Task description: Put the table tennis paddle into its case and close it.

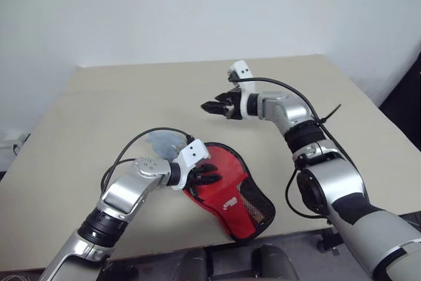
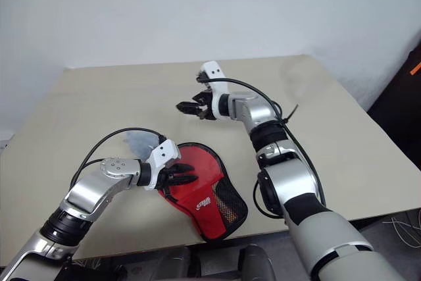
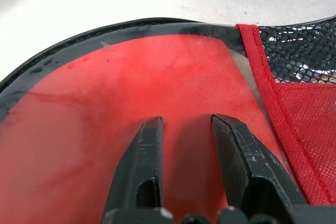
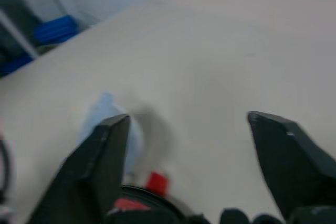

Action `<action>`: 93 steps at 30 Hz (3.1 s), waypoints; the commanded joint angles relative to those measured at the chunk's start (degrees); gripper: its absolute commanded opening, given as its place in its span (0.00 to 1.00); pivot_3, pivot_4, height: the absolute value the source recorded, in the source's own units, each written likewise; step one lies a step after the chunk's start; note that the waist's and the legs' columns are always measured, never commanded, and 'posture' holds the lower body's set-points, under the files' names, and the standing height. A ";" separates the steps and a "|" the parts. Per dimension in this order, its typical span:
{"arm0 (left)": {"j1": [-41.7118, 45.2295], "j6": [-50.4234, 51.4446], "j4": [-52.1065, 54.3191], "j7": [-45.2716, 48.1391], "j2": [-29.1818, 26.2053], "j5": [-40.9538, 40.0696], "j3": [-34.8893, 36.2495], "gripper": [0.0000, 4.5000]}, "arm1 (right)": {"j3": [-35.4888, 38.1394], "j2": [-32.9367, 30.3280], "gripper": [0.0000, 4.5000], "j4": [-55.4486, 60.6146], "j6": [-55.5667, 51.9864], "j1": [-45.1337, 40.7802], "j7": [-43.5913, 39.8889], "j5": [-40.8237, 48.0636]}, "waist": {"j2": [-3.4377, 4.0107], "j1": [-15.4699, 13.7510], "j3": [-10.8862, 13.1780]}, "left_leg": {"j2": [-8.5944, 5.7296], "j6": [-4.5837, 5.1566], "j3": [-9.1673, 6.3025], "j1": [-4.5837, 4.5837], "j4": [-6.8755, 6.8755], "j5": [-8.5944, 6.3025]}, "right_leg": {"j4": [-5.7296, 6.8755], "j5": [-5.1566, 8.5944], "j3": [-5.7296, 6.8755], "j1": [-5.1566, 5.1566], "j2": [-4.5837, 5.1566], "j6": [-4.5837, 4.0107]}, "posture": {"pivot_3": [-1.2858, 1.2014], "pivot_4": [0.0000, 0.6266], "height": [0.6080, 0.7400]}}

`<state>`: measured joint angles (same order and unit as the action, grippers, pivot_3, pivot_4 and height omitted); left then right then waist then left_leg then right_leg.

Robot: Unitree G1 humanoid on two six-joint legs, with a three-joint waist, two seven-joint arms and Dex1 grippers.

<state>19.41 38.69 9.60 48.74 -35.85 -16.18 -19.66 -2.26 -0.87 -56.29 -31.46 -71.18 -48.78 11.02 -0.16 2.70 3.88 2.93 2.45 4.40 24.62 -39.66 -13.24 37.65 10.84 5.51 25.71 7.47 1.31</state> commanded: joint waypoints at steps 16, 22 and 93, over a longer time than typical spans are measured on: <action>-2.93 3.44 -2.07 -0.95 0.65 2.21 -2.57 0.32 | 1.24 12.63 0.99 -18.36 1.16 -10.16 8.44 -5.32 | -0.06 -0.01 -0.14 | 0.05 -0.09 -0.17 0.05 0.01 -0.05 | 0.00 0.03 -0.01 0.18 -0.01 -0.07 | 0.52 0.00 0.61; -3.20 4.10 -1.52 -1.29 0.92 1.90 -2.49 0.32 | 3.20 13.58 0.99 -19.16 -0.57 -10.65 10.93 -4.95 | -0.06 -0.02 -0.15 | 0.05 -0.09 -0.18 0.05 0.01 -0.05 | 0.00 0.03 -0.02 0.18 -0.01 -0.07 | 0.52 0.00 0.61; 8.60 -9.06 -16.88 22.22 -10.88 5.70 4.83 0.32 | -25.30 -29.76 0.99 44.50 -29.50 30.77 -36.74 5.20 | 0.00 -0.23 -0.08 | 0.54 -0.31 -0.03 0.91 -0.54 0.11 | 0.03 -0.21 0.08 0.70 -0.55 -0.44 | 0.52 0.00 0.61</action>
<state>26.33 30.38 -6.92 71.06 -46.91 -11.54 -14.73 -26.47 -30.32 -13.95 -60.95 -40.76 -85.79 15.21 -0.17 2.47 3.80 3.48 2.14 4.35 25.53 -40.19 -13.13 37.69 10.63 5.61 26.39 6.91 0.87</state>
